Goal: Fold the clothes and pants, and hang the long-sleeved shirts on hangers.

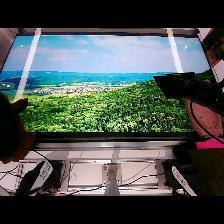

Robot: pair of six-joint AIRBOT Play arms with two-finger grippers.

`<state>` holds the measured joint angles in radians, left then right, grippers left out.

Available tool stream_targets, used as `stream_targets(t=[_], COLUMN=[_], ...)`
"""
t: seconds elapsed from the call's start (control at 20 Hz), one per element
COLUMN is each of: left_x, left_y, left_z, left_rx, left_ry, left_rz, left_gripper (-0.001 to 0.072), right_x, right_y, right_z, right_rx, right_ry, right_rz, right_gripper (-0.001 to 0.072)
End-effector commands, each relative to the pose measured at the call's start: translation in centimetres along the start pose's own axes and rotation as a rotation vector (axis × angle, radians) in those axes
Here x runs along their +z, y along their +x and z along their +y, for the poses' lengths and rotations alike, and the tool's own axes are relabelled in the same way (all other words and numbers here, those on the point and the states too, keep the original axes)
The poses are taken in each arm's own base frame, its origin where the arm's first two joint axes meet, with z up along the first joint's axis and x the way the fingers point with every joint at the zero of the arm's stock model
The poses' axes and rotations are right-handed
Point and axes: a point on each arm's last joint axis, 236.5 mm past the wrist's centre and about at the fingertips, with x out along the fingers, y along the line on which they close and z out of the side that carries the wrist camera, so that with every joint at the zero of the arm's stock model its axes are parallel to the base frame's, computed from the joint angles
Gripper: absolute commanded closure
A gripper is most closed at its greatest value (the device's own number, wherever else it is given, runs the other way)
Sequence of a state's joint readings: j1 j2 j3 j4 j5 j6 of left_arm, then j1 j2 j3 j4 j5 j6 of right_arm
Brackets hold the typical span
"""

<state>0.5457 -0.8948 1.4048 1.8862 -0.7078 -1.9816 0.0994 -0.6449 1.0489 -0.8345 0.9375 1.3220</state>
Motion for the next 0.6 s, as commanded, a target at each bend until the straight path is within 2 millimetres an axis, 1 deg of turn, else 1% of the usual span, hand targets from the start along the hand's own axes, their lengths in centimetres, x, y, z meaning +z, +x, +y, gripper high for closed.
stream_targets(t=[0.0,0.05,0.1,0.15,0.2,0.25,0.35,0.4,0.45,0.5,0.55], left_x=[9.0,9.8,10.2,9.7,8.4,6.7,1.9,-1.1,-4.0,-7.4,-10.7], left_y=[-7.3,-8.9,-10.6,-11.9,-12.9,-13.7,-15.6,-17.0,-18.5,-20.3,-21.9], left_z=[-8.6,-11.5,-14.7,-17.7,-20.9,-23.9,-30.5,-34.0,-37.0,-40.1,-42.7], left_rx=[-0.303,-0.397,-0.504,-0.593,-0.672,-0.741,-0.883,-0.956,-1.019,-1.082,-1.134], left_ry=[-0.044,-0.052,-0.061,-0.060,-0.040,-0.018,0.035,0.068,0.105,0.149,0.191], left_rz=[-0.304,-0.342,-0.369,-0.368,-0.345,-0.304,-0.195,-0.137,-0.090,-0.037,0.012], left_gripper=[0.0681,0.0682,0.0682,0.0683,0.0684,0.0683,0.0684,0.0683,0.0683,0.0683,0.0682], right_x=[0.4,0.4,0.6,0.9,1.1,1.5,2.2,2.6,2.9,3.4,4.0], right_y=[0.0,0.0,-0.1,-0.2,-0.3,-0.4,-0.7,-0.9,-1.1,-1.4,-1.7], right_z=[0.2,0.4,0.7,1.1,1.5,1.7,2.1,2.3,2.5,2.8,3.1], right_rx=[0.007,0.014,0.028,0.043,0.057,0.063,0.068,0.070,0.073,0.076,0.079], right_ry=[0.011,0.016,0.026,0.037,0.047,0.049,0.041,0.036,0.030,0.022,0.012], right_rz=[-0.018,-0.019,-0.024,-0.036,-0.046,-0.057,-0.077,-0.085,-0.093,-0.104,-0.117], right_gripper=[0.0018,0.0017,0.0017,0.0017,0.0017,0.0017,0.0017,0.0017,0.0017,0.0017,0.0017])
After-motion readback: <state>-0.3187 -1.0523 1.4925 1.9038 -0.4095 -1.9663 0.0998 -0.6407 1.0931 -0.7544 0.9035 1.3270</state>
